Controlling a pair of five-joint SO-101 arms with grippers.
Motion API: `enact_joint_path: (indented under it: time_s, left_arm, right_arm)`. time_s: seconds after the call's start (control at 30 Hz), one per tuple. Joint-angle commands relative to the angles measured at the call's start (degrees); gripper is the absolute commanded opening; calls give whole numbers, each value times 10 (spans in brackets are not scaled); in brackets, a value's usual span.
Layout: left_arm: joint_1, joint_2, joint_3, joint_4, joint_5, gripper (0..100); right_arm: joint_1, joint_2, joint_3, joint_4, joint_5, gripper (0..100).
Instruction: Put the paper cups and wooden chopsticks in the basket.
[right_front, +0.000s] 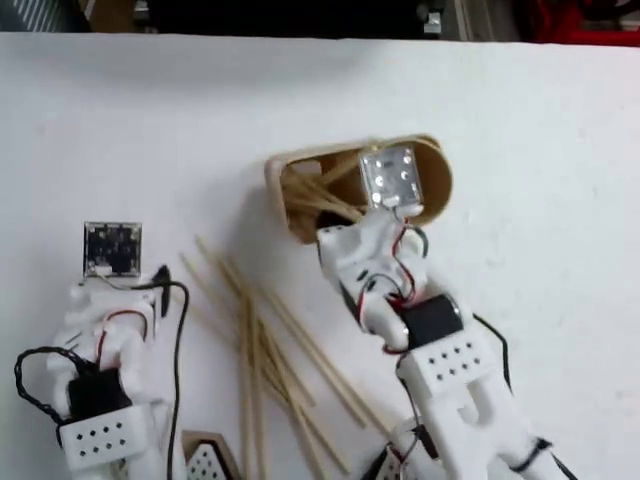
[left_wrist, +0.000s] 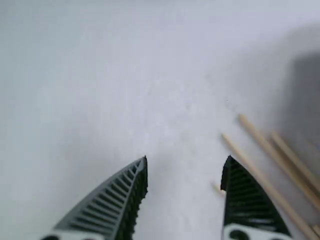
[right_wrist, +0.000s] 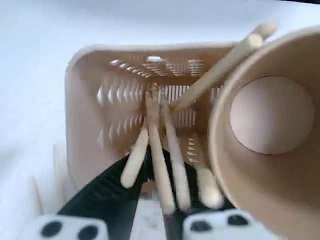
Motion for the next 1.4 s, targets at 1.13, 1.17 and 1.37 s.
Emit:
enact_joint_path:
  time_s: [1.13,1.17,1.37]
  left_arm:
    - [4,-8,36,-21,-6,245]
    - [4,-8,36,-21,-6,245]
    - [4,-8,40,-18,-6,245]
  right_arm:
    - [-40,375,-291,-285,47,18]
    - [-39,385,-309,-285,47,18]
    - [-41,427,-433,-179,47,18]
